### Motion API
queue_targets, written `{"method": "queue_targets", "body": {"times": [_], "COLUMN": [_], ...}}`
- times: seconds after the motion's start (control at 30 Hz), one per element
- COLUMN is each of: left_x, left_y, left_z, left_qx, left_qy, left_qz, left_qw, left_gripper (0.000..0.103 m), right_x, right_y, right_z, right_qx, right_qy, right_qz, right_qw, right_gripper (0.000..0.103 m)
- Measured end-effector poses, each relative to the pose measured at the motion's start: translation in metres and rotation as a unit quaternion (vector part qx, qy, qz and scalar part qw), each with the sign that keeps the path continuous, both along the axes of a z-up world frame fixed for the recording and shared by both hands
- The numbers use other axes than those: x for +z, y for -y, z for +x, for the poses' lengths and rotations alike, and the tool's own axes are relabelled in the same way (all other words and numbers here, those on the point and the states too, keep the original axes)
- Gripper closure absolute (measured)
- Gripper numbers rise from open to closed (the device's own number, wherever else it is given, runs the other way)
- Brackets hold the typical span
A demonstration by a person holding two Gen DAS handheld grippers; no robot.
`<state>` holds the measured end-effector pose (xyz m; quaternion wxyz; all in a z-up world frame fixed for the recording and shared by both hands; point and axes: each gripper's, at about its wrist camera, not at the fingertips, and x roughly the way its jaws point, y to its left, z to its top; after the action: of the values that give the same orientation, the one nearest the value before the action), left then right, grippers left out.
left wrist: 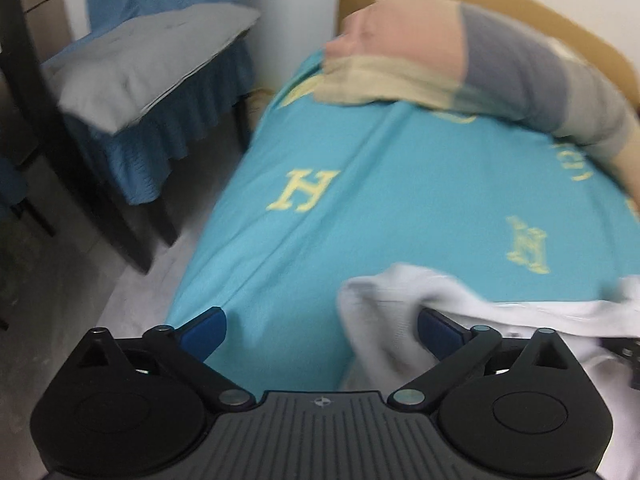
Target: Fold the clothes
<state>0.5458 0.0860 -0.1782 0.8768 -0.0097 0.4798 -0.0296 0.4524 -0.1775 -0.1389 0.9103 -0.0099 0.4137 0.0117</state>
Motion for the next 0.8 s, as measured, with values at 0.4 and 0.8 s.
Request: {"method": "queue_targets", "body": {"times": [0.4,0.8], "left_x": [0.073,0.138], "left_y": [-0.014,-0.026], "left_z": [-0.137,-0.363], "left_qx": [-0.021,-0.009], "left_qy": [0.113,0.132], "left_qz": [-0.025,-0.028], "left_qw": [0.9931,0.9909], "left_gripper": [0.002,0.018], "right_x": [0.067,0.147], "right_y": [-0.005,-0.020], "right_z": [-0.113,-0.360], "right_qx": [0.003,0.006], "right_qy": [0.109,0.202], "right_qz": [0.075,0.065], "right_qw": [0.991,0.977], "right_gripper": [0.000,0.000]}}
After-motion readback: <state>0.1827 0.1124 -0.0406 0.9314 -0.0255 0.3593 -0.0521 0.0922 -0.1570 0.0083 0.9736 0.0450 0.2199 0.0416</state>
